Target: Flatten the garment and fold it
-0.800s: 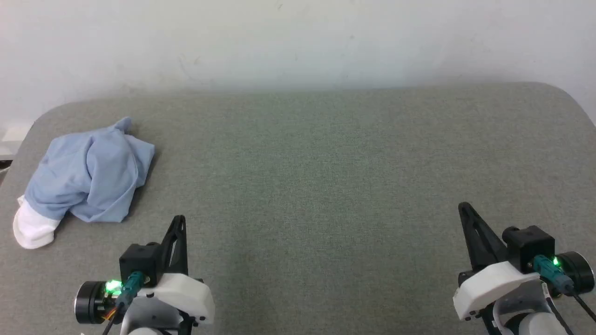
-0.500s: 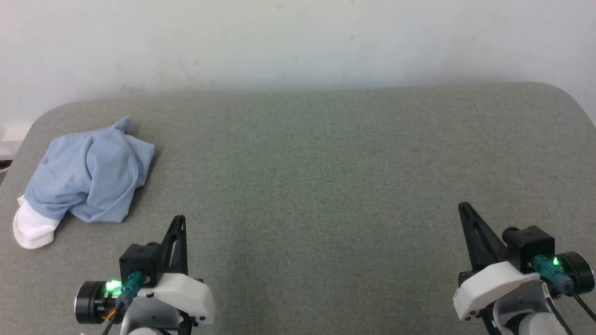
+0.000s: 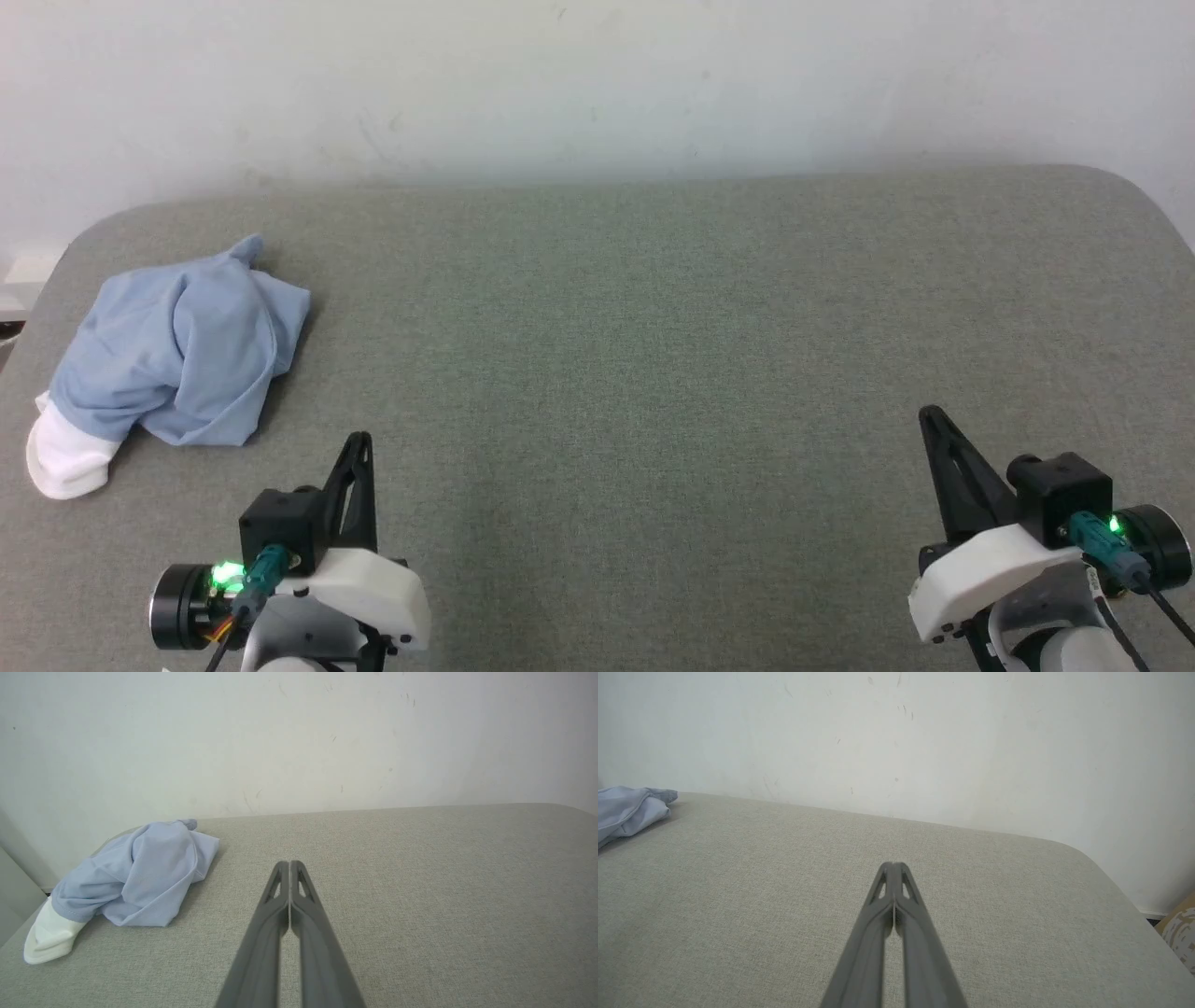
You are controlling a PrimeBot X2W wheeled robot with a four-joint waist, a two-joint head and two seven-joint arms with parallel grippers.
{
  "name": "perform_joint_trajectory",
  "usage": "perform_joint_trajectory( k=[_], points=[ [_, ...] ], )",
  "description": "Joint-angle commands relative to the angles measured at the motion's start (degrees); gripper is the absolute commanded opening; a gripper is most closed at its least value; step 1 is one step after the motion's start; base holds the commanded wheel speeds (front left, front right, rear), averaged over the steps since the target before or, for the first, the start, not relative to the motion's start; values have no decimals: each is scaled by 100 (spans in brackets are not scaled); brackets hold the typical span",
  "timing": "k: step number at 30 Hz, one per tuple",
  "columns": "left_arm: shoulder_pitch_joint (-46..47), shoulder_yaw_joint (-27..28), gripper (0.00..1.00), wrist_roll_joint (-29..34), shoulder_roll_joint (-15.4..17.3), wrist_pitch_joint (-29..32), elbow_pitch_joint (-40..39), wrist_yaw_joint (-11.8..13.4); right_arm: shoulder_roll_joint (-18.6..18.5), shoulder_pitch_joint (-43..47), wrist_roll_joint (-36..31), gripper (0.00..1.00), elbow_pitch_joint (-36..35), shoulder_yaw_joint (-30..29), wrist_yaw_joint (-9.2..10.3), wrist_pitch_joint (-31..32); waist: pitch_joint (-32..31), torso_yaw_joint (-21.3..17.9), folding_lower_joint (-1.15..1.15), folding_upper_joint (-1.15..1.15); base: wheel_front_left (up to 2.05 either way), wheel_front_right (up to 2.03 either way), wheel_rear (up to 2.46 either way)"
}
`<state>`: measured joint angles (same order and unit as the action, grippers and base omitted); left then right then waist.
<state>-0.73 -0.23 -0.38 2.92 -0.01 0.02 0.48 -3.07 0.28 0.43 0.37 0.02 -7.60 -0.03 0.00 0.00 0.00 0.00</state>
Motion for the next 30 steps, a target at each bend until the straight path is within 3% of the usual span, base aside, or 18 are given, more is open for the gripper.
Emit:
perform_joint_trajectory(
  k=[1, 6, 7, 30],
  points=[
    [73, 23, 0, 38, -4, 1, -2, -48, 19, -28, -43, 0, -37, -2, 11, 3, 0, 0, 0, 0, 0, 0, 0],
    [73, 23, 0, 38, -4, 1, -2, -48, 19, -28, -43, 0, -37, -2, 11, 3, 0, 0, 0, 0, 0, 0, 0],
    [0, 0, 100, 0, 0, -1, 0, 0, 0, 0, 1, 100, 1, -1, 0, -1, 0, 0, 0, 0, 0, 0, 0],
    [-65, -84, 100, -54, -1, -219, 25, 125, -1, 6, 36, 100, 50, -114, 1, -219, 0, 28, 0, 0, 0, 0, 0]
  ],
)
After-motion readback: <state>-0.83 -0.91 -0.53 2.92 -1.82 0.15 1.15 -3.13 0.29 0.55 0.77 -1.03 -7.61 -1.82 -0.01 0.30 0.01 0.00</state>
